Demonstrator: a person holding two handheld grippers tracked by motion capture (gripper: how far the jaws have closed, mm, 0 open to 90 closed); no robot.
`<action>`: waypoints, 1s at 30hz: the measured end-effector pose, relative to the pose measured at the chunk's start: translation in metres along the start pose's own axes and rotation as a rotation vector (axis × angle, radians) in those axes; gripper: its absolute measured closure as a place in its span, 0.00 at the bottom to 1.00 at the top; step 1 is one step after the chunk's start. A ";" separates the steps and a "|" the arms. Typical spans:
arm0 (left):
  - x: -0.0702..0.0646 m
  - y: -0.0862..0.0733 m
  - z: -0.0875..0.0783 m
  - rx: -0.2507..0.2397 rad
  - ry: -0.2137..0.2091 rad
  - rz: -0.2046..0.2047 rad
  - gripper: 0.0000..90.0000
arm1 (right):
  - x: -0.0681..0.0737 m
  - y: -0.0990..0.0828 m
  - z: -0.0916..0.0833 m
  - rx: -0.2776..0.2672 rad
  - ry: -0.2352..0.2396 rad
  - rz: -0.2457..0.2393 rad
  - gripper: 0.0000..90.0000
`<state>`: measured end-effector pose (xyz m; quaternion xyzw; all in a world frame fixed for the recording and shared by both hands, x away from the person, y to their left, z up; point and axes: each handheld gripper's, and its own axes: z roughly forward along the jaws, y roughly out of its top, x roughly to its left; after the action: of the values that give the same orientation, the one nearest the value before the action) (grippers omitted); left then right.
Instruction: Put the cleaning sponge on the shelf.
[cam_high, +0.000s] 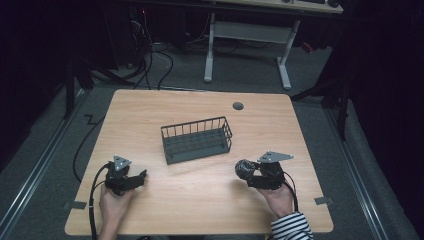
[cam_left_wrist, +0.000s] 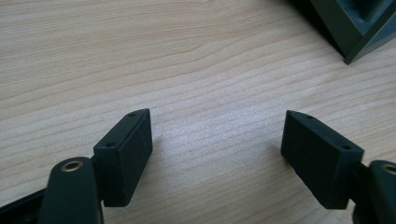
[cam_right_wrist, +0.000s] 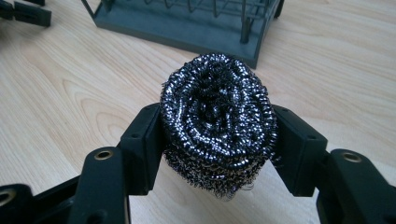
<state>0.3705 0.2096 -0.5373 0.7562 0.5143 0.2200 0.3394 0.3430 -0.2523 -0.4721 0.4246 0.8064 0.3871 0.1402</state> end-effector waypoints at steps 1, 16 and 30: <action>0.000 0.000 0.000 0.000 0.000 0.000 0.28 | -0.001 0.002 -0.001 -0.002 0.006 0.000 0.46; 0.000 0.000 0.000 0.000 0.000 0.000 0.28 | -0.009 0.045 -0.011 -0.046 0.008 -0.019 0.46; 0.000 0.000 0.000 0.000 0.000 -0.001 0.28 | -0.005 0.090 0.000 -0.073 0.024 -0.055 0.45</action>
<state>0.3704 0.2095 -0.5373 0.7558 0.5148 0.2199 0.3395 0.3976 -0.2254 -0.4051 0.3923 0.8046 0.4175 0.1565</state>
